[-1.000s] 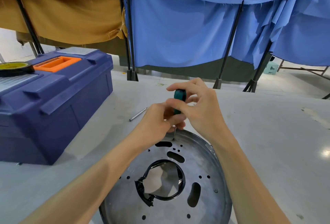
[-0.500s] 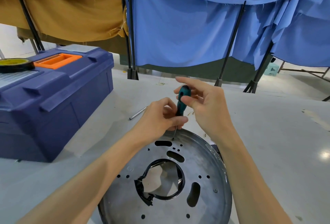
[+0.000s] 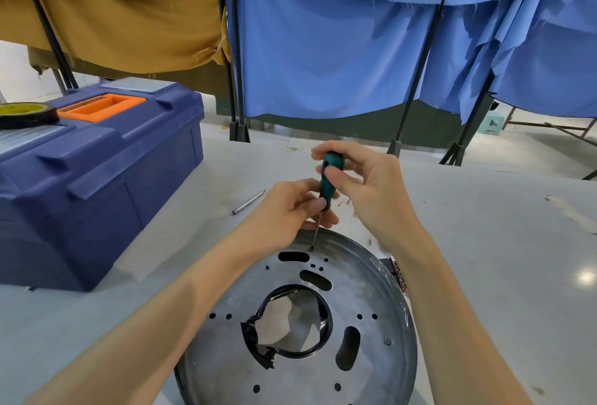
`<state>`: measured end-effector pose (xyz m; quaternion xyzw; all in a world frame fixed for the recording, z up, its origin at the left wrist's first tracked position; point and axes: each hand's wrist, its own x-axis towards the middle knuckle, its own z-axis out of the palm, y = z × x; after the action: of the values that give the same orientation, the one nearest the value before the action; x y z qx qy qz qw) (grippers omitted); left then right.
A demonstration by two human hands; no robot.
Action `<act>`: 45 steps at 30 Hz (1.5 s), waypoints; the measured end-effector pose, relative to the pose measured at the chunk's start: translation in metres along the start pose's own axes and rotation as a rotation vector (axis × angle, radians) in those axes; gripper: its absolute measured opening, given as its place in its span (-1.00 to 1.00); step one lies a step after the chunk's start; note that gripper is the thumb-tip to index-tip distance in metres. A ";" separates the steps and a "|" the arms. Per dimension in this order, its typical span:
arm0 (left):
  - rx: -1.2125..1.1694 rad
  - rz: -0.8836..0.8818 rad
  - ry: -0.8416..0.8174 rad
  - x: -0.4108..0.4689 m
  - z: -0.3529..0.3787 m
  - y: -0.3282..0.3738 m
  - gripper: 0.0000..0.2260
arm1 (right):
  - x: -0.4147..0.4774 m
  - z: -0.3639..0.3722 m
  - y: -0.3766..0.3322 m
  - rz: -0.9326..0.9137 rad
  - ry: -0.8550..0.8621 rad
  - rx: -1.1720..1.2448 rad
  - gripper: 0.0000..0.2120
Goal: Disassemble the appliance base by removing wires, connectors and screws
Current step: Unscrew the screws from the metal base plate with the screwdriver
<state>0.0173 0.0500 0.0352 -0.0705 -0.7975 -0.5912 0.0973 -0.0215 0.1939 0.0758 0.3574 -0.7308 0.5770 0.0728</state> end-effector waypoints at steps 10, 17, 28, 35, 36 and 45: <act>0.011 -0.002 -0.040 0.002 -0.005 0.000 -0.85 | 0.000 -0.001 0.000 0.007 -0.010 -0.014 -0.69; 0.002 -0.017 0.057 0.003 -0.003 -0.001 -0.83 | 0.001 0.002 -0.001 -0.002 0.047 -0.073 -0.59; -0.007 0.008 -0.003 0.003 -0.006 -0.002 -0.85 | 0.001 0.000 -0.001 0.015 0.052 -0.020 -0.60; -0.003 0.002 0.071 0.005 -0.003 -0.001 -0.78 | 0.000 0.003 0.001 0.003 0.022 -0.104 -0.67; -0.008 0.002 0.044 0.005 -0.003 -0.001 -0.83 | 0.001 0.003 0.001 0.010 0.048 -0.089 -0.64; 0.079 0.015 0.061 0.005 -0.002 0.000 -0.75 | 0.000 0.005 0.003 0.011 0.035 -0.104 -0.66</act>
<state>0.0125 0.0485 0.0368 -0.0545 -0.8164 -0.5603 0.1286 -0.0220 0.1893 0.0722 0.3388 -0.7603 0.5450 0.1007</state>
